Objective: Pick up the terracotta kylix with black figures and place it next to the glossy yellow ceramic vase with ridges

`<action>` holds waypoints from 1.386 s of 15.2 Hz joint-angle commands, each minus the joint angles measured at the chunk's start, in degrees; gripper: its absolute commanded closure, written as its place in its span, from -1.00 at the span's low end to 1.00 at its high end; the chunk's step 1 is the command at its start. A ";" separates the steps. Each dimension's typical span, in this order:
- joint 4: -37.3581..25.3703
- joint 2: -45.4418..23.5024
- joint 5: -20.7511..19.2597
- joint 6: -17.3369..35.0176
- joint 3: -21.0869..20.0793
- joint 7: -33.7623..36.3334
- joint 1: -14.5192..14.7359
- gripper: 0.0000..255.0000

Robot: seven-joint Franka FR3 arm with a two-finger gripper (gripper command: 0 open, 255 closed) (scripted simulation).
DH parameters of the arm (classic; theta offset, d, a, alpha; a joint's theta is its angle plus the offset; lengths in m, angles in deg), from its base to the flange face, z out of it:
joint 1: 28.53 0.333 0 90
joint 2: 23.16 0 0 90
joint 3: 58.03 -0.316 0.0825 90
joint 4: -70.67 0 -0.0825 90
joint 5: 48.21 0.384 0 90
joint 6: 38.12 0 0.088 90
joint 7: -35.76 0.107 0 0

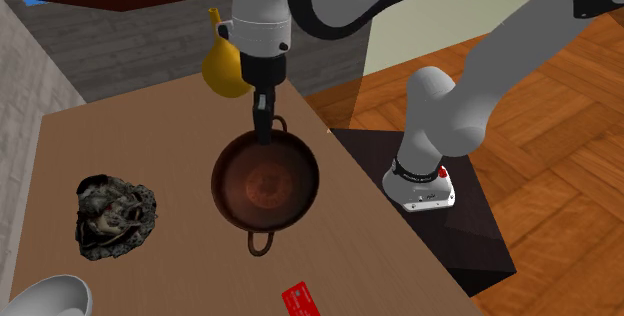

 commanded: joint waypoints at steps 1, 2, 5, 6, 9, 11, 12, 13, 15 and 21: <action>-1.53 -0.02 -0.14 -1.45 0.10 0.22 -0.05 1.00; -2.28 0.00 -0.21 -2.22 0.14 0.33 -0.07 1.00; -4.58 -0.01 -0.42 -4.48 0.27 0.69 -0.12 1.00; -5.37 -0.04 -0.48 -5.23 0.31 0.80 -0.14 1.00; -7.79 -0.20 -0.66 -7.47 0.43 1.15 -0.18 1.00; -9.45 -0.37 -0.78 -8.94 0.51 1.38 -0.21 1.00; -10.30 -0.48 -0.83 -9.68 0.55 1.49 -0.22 1.00; -11.16 -0.59 -0.88 -10.41 0.59 1.61 -0.23 1.00; -12.90 -0.86 -0.98 -11.88 0.67 1.84 -0.25 1.00; -18.40 -1.94 -1.24 -16.25 0.89 2.52 -0.28 1.00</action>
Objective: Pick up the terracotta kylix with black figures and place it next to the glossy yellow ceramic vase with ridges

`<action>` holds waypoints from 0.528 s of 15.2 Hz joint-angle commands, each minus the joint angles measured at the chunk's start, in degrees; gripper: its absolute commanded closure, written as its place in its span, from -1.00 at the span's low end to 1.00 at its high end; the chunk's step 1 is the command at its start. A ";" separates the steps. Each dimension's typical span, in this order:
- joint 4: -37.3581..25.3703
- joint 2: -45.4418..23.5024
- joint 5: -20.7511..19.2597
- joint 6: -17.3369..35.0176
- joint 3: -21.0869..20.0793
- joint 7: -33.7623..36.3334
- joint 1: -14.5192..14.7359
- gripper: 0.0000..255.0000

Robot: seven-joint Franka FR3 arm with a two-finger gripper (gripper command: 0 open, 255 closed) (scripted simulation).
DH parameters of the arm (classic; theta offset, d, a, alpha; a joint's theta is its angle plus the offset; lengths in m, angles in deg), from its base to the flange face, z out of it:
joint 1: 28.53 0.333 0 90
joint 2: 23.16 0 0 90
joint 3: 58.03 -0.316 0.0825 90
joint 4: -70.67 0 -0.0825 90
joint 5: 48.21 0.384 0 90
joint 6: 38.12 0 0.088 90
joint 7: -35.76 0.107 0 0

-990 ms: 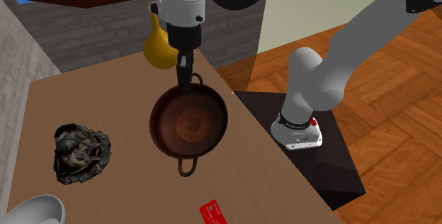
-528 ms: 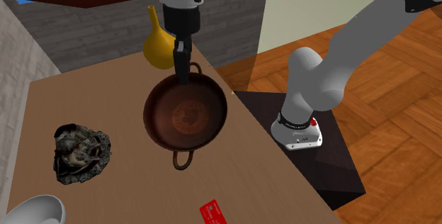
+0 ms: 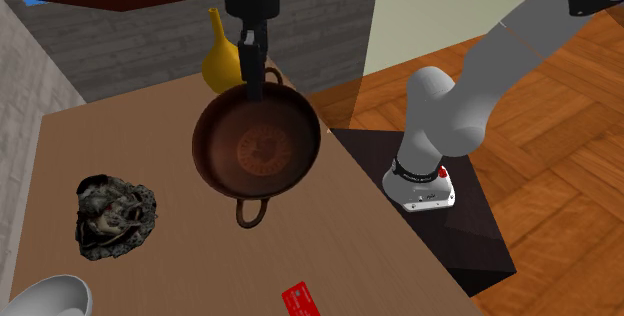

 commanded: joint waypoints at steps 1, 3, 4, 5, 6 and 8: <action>-1.96 -0.38 -0.09 -1.53 0.15 0.15 -0.04 1.00; -3.91 -0.86 -0.16 -2.99 0.22 0.38 -0.04 1.00; -4.90 -1.11 -0.19 -3.72 0.25 0.50 -0.04 1.00; -5.91 -1.38 -0.23 -4.45 0.29 0.61 -0.05 1.00; -6.93 -1.66 -0.26 -5.18 0.32 0.73 -0.05 1.00; -9.00 -2.25 -0.31 -6.65 0.38 0.97 -0.05 1.00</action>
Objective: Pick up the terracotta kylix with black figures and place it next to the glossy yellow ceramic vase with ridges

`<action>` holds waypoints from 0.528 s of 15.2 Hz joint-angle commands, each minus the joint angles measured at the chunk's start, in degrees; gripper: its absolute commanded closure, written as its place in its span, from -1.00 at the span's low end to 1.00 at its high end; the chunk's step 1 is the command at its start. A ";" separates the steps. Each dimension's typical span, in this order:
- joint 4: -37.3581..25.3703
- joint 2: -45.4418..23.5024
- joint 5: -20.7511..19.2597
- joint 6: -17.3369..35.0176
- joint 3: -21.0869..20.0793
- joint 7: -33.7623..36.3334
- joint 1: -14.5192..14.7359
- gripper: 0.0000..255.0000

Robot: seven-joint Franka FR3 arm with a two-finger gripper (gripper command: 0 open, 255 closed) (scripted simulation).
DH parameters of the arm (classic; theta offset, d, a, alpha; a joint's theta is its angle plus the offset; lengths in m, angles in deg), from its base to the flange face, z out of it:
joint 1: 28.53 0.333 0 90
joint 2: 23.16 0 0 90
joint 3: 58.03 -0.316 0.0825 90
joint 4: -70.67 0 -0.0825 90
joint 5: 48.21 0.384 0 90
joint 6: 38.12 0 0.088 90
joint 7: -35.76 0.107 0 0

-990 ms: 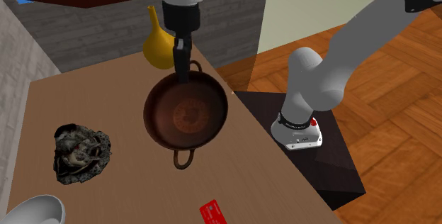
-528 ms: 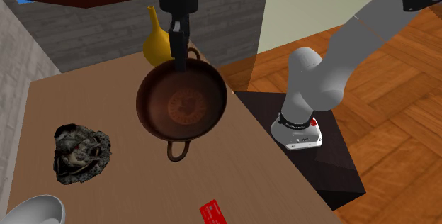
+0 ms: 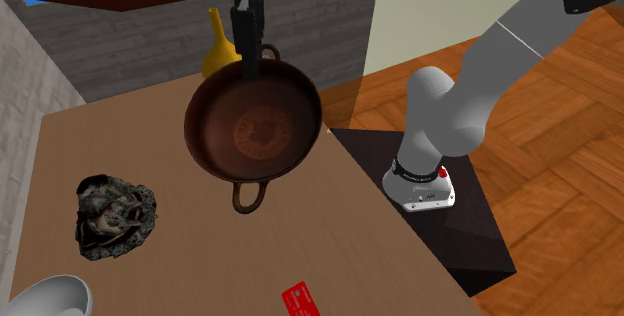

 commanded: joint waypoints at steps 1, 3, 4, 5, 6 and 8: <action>-2.12 -0.54 -0.04 -1.50 0.09 0.22 -0.01 1.00; -4.28 -1.21 -0.09 -2.98 0.15 0.46 0.00 1.00; -5.39 -1.56 -0.11 -3.73 0.18 0.58 0.00 1.00; -6.51 -1.92 -0.13 -4.48 0.21 0.71 0.00 1.00; -7.36 -2.20 -0.14 -5.04 0.23 0.80 0.00 1.00; -6.68 -1.26 -0.83 -5.80 2.42 -1.96 -0.73 1.00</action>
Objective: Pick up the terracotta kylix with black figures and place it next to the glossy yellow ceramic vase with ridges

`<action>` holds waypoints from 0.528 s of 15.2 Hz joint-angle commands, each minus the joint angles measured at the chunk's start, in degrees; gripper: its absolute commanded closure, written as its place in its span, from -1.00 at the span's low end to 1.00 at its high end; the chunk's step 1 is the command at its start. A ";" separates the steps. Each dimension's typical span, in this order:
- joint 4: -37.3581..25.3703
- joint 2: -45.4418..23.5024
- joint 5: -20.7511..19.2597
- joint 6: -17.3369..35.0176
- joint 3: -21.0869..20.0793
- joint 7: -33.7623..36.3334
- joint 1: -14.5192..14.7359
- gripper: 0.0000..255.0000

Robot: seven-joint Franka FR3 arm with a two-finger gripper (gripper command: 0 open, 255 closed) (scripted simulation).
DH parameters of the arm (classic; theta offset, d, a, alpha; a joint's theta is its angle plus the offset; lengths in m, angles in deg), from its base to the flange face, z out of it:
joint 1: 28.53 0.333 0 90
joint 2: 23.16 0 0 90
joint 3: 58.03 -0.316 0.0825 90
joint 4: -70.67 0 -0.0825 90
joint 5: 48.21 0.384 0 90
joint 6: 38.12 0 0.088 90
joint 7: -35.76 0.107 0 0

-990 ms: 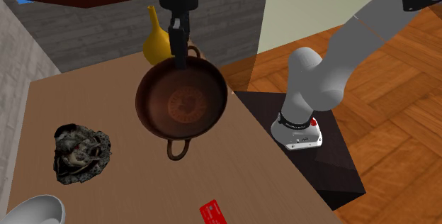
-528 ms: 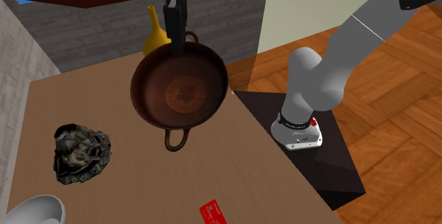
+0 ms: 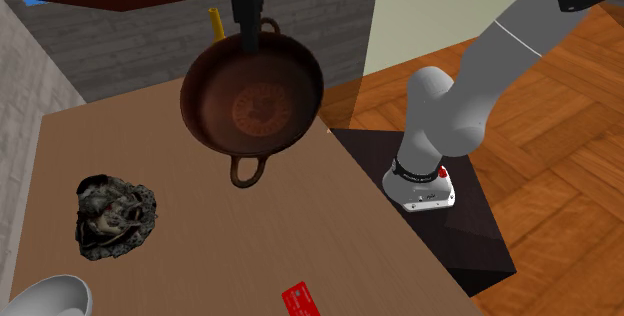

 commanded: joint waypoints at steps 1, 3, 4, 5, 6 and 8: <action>0.12 0.67 -0.63 -0.90 1.96 -2.44 -0.65 1.00; 0.41 1.24 -1.45 -1.65 4.16 -5.22 -1.39 1.00; 0.46 1.43 -1.88 -2.01 5.27 -6.61 -1.76 1.00; 0.44 1.56 -2.32 -2.37 6.38 -8.01 -2.12 1.00; 0.36 1.63 -2.76 -2.72 7.49 -9.42 -2.49 1.00; 0.01 1.58 -3.68 -3.41 9.76 -12.24 -3.17 1.00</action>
